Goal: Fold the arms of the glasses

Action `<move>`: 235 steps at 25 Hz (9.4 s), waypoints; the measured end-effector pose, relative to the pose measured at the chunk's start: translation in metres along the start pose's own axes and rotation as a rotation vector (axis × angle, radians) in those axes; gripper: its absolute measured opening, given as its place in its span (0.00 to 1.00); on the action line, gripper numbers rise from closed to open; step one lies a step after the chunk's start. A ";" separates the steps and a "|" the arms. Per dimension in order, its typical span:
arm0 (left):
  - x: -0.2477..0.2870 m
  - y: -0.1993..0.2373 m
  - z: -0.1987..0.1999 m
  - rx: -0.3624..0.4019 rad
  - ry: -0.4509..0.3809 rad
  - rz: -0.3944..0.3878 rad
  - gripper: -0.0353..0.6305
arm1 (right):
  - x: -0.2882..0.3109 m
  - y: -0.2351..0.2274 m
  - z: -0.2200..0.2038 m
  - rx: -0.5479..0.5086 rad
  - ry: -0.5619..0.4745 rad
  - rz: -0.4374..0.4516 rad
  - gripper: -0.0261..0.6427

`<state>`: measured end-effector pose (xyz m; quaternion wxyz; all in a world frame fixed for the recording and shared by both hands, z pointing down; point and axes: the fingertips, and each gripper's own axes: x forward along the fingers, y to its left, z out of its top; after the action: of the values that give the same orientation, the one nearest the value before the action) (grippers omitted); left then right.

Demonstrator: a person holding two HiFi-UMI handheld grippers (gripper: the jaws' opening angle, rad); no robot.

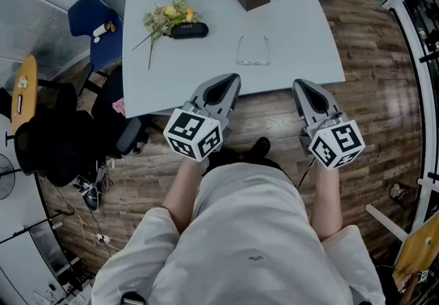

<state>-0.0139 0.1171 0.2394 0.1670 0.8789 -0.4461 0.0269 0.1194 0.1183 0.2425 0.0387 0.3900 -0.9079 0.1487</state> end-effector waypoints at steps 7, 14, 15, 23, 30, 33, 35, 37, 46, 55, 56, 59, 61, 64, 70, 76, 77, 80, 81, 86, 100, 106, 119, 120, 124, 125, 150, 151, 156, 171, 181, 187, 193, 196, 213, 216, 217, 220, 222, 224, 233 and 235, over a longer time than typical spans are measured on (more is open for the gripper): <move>0.000 0.002 0.000 0.009 0.006 0.010 0.08 | 0.000 0.001 0.000 -0.024 0.010 -0.001 0.04; -0.003 -0.003 -0.007 0.013 0.017 0.024 0.08 | -0.004 0.005 -0.006 -0.036 0.022 0.009 0.04; -0.003 -0.004 -0.009 0.013 0.018 0.028 0.08 | -0.004 0.006 -0.007 -0.041 0.033 0.014 0.05; 0.003 -0.022 -0.018 0.016 0.021 0.030 0.09 | -0.015 0.002 -0.017 -0.051 0.064 0.037 0.05; 0.006 -0.033 -0.029 0.010 0.044 0.038 0.09 | -0.023 -0.009 -0.024 -0.032 0.079 0.046 0.10; 0.005 -0.032 -0.037 0.001 0.074 0.043 0.15 | -0.021 -0.009 -0.031 -0.019 0.095 0.054 0.12; 0.003 -0.030 -0.042 -0.003 0.091 0.050 0.18 | -0.018 -0.008 -0.036 -0.012 0.108 0.061 0.14; 0.000 -0.027 -0.046 -0.007 0.098 0.058 0.20 | -0.014 -0.005 -0.040 -0.008 0.119 0.068 0.17; 0.004 -0.004 -0.048 -0.012 0.099 0.052 0.23 | 0.009 -0.007 -0.046 -0.015 0.152 0.064 0.28; 0.037 0.030 -0.032 -0.013 0.094 0.042 0.26 | 0.042 -0.032 -0.030 -0.038 0.181 0.050 0.30; 0.041 0.034 -0.029 -0.012 0.094 0.040 0.26 | 0.046 -0.035 -0.028 -0.040 0.183 0.049 0.31; 0.055 0.047 -0.023 -0.013 0.093 0.036 0.26 | 0.060 -0.045 -0.021 -0.047 0.192 0.046 0.31; 0.065 0.056 -0.020 -0.015 0.094 0.032 0.26 | 0.069 -0.052 -0.019 -0.049 0.199 0.041 0.31; 0.077 0.068 -0.016 -0.017 0.098 0.022 0.26 | 0.083 -0.062 -0.015 -0.048 0.209 0.031 0.31; 0.093 0.093 -0.010 -0.022 0.105 0.001 0.26 | 0.110 -0.075 -0.008 -0.044 0.217 0.006 0.31; 0.105 0.119 -0.007 -0.019 0.115 -0.025 0.26 | 0.133 -0.082 -0.005 -0.047 0.229 -0.015 0.31; 0.107 0.122 -0.007 -0.019 0.119 -0.031 0.26 | 0.137 -0.083 -0.005 -0.046 0.233 -0.020 0.31; 0.112 0.133 -0.011 -0.021 0.134 -0.052 0.26 | 0.145 -0.086 -0.009 -0.043 0.248 -0.033 0.31; 0.114 0.136 -0.013 -0.021 0.140 -0.059 0.26 | 0.148 -0.086 -0.012 -0.041 0.255 -0.037 0.31; 0.122 0.147 -0.022 -0.027 0.166 -0.088 0.26 | 0.156 -0.093 -0.025 -0.015 0.278 -0.070 0.30; 0.127 0.155 -0.066 -0.078 0.274 -0.121 0.26 | 0.164 -0.102 -0.064 0.039 0.373 -0.076 0.30; 0.128 0.156 -0.088 -0.097 0.312 -0.117 0.26 | 0.164 -0.104 -0.083 0.054 0.415 -0.072 0.29; 0.126 0.161 -0.144 -0.115 0.419 -0.104 0.26 | 0.173 -0.118 -0.129 0.111 0.492 -0.074 0.28; 0.126 0.161 -0.148 -0.114 0.426 -0.103 0.26 | 0.173 -0.120 -0.132 0.115 0.497 -0.075 0.27; 0.124 0.160 -0.163 -0.106 0.456 -0.095 0.26 | 0.172 -0.125 -0.142 0.124 0.516 -0.079 0.27; 0.124 0.161 -0.166 -0.106 0.462 -0.092 0.26 | 0.172 -0.126 -0.145 0.126 0.522 -0.080 0.26; 0.134 0.165 -0.228 0.041 0.588 -0.070 0.24 | 0.187 -0.151 -0.199 0.159 0.661 -0.039 0.20; 0.135 0.165 -0.228 0.047 0.585 -0.068 0.23 | 0.188 -0.152 -0.202 0.162 0.667 -0.036 0.20; 0.136 0.165 -0.229 0.063 0.584 -0.062 0.22 | 0.192 -0.154 -0.212 0.176 0.702 -0.022 0.19; 0.143 0.162 -0.225 0.082 0.567 -0.050 0.18 | 0.201 -0.157 -0.222 0.189 0.726 -0.004 0.13; 0.145 0.160 -0.225 0.101 0.568 -0.053 0.17 | 0.202 -0.155 -0.222 0.180 0.734 0.014 0.11; 0.147 0.162 -0.224 0.115 0.567 -0.057 0.16 | 0.202 -0.151 -0.224 0.170 0.745 0.030 0.10; 0.149 0.163 -0.224 0.127 0.569 -0.064 0.15 | 0.202 -0.144 -0.226 0.162 0.761 0.059 0.08; 0.150 0.164 -0.224 0.135 0.570 -0.066 0.15 | 0.201 -0.139 -0.228 0.156 0.775 0.080 0.08; 0.151 0.169 -0.222 0.192 0.581 -0.060 0.13 | 0.194 -0.109 -0.239 0.093 0.854 0.231 0.08; 0.151 0.170 -0.222 0.191 0.583 -0.060 0.13 | 0.194 -0.105 -0.241 0.088 0.861 0.253 0.08; 0.151 0.170 -0.222 0.191 0.584 -0.060 0.13 | 0.193 -0.103 -0.241 0.086 0.863 0.260 0.08; 0.151 0.171 -0.222 0.198 0.584 -0.061 0.12 | 0.192 -0.099 -0.242 0.084 0.870 0.281 0.08; 0.151 0.171 -0.221 0.207 0.583 -0.062 0.12 | 0.191 -0.096 -0.243 0.084 0.875 0.296 0.08; 0.151 0.172 -0.221 0.212 0.584 -0.063 0.12 | 0.191 -0.093 -0.244 0.083 0.882 0.312 0.08; 0.153 0.174 -0.220 0.209 0.587 -0.065 0.12 | 0.189 -0.078 -0.247 0.080 0.912 0.388 0.08; 0.153 0.173 -0.220 0.210 0.585 -0.067 0.11 | 0.188 -0.075 -0.248 0.083 0.917 0.404 0.08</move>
<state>-0.0370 -0.0265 0.5235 0.1973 0.8604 -0.3446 0.3193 0.0317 0.0124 0.5315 0.3885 0.1024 -0.8482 0.3450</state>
